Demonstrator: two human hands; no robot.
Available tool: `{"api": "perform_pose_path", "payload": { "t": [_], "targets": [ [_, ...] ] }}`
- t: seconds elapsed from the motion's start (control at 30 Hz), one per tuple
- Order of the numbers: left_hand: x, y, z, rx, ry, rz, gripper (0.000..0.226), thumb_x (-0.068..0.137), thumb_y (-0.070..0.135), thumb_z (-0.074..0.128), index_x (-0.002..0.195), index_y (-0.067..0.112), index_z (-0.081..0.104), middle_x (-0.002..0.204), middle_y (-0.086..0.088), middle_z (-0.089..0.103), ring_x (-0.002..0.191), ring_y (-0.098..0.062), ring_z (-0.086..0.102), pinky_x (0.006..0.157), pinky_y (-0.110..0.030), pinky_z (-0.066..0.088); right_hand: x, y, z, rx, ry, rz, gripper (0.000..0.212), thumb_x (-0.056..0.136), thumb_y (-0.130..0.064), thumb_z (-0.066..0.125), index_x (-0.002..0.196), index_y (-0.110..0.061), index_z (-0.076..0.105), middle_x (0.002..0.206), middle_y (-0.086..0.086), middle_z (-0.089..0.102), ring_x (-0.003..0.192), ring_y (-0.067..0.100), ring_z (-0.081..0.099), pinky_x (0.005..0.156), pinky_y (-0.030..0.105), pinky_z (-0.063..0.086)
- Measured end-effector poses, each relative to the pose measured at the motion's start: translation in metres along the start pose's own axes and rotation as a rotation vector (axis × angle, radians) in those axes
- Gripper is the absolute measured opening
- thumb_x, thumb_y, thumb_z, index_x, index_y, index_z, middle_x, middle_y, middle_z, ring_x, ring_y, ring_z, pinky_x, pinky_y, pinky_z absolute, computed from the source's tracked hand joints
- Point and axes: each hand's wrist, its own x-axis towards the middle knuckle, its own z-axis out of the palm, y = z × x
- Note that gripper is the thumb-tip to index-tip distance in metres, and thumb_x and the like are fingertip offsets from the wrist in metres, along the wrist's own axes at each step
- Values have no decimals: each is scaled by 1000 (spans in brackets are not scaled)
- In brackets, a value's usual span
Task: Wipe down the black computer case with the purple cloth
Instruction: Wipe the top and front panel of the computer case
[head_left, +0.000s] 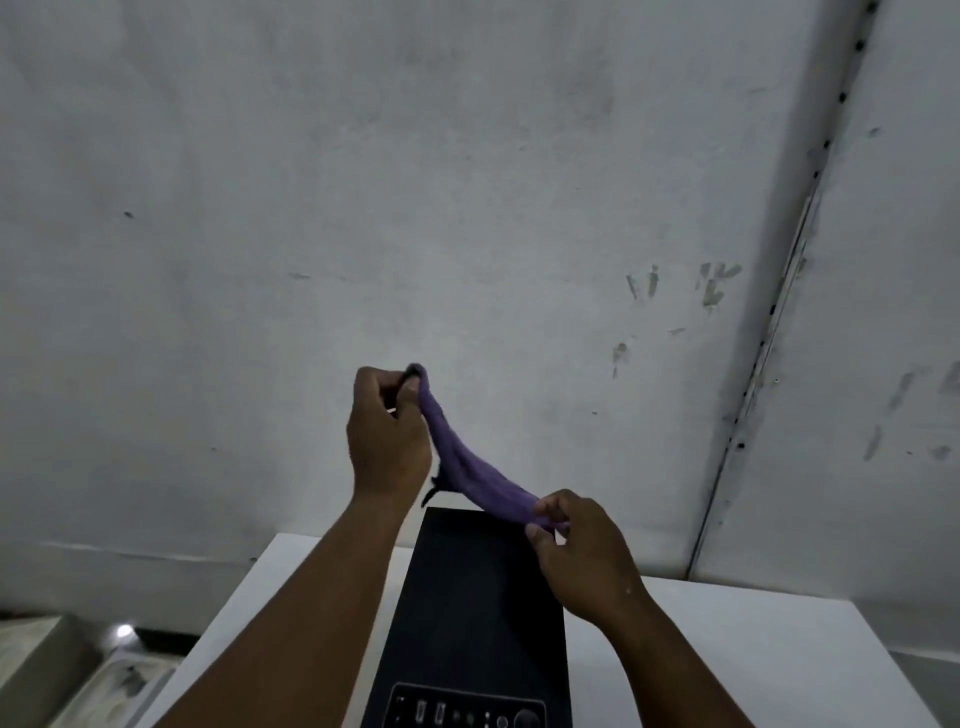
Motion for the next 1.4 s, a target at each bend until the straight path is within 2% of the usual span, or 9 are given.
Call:
{"api": "perform_pose_path", "payload": {
  "t": [0.13, 0.23, 0.33, 0.43, 0.53, 0.8, 0.97, 1.27, 1.4],
  "targets": [
    [-10, -25, -17, 183, -287, 142, 14, 95, 11, 68, 89, 23, 66, 88, 16, 71, 84, 1, 66, 70, -12, 47, 7, 4, 18, -112, -94, 62, 19, 99, -39, 59, 117, -34, 57, 120, -6, 53, 111, 18, 56, 99, 41, 51],
    [-33, -47, -21, 309, -659, 93, 19, 90, 7, 68, 81, 23, 71, 85, 14, 75, 80, 0, 69, 75, -27, 55, 8, 2, 34, -191, -99, 86, 29, 102, -42, 54, 129, -31, 51, 137, -2, 43, 121, 25, 48, 101, 41, 46],
    [-61, -61, -25, 466, -927, 152, 12, 89, 19, 71, 87, 28, 77, 93, 23, 69, 93, 10, 59, 90, -24, 47, 6, 0, 50, -221, -76, 95, 33, 106, -42, 46, 137, -32, 46, 147, -4, 35, 123, 27, 45, 97, 39, 45],
    [-64, -70, -28, 555, -862, 227, 10, 89, 25, 73, 90, 31, 80, 94, 21, 69, 94, 2, 56, 89, -17, 43, 5, 1, 56, -245, -41, 91, 31, 108, -44, 39, 137, -33, 45, 147, -6, 34, 122, 26, 46, 96, 40, 46],
    [-42, -80, -32, 599, -699, 110, 12, 90, 23, 74, 89, 32, 81, 84, 19, 64, 78, 2, 56, 79, -10, 42, 4, 3, 57, -257, -25, 90, 30, 109, -44, 36, 136, -35, 44, 146, -8, 35, 119, 26, 47, 95, 40, 46],
    [-62, -84, -24, 607, -798, 144, 7, 93, 34, 73, 94, 30, 79, 93, 18, 60, 89, -1, 57, 83, -16, 43, 5, 5, 60, -253, 9, 94, 30, 108, -43, 37, 137, -36, 45, 145, -9, 37, 119, 26, 48, 93, 39, 47],
    [-40, -86, -20, 604, -594, -7, 10, 93, 22, 73, 89, 19, 82, 91, 4, 69, 86, -10, 64, 79, -22, 46, 4, 6, 60, -239, 19, 103, 27, 109, -39, 36, 133, -38, 47, 142, -11, 38, 116, 24, 48, 92, 39, 48],
    [-68, -85, -9, 587, -809, 155, 16, 92, 40, 68, 98, 33, 81, 85, 21, 55, 87, 1, 55, 82, -18, 44, 9, 11, 63, -175, 67, 138, 30, 109, -33, 36, 137, -30, 47, 145, -8, 42, 119, 25, 48, 94, 41, 47],
    [-44, -90, -4, 617, -544, -10, 13, 94, 24, 72, 89, 20, 82, 88, 6, 63, 86, -12, 63, 78, -22, 44, 8, 10, 63, -111, 78, 215, 40, 110, -35, 35, 148, -25, 39, 152, -2, 39, 128, 29, 52, 98, 41, 46]
  ]
}}
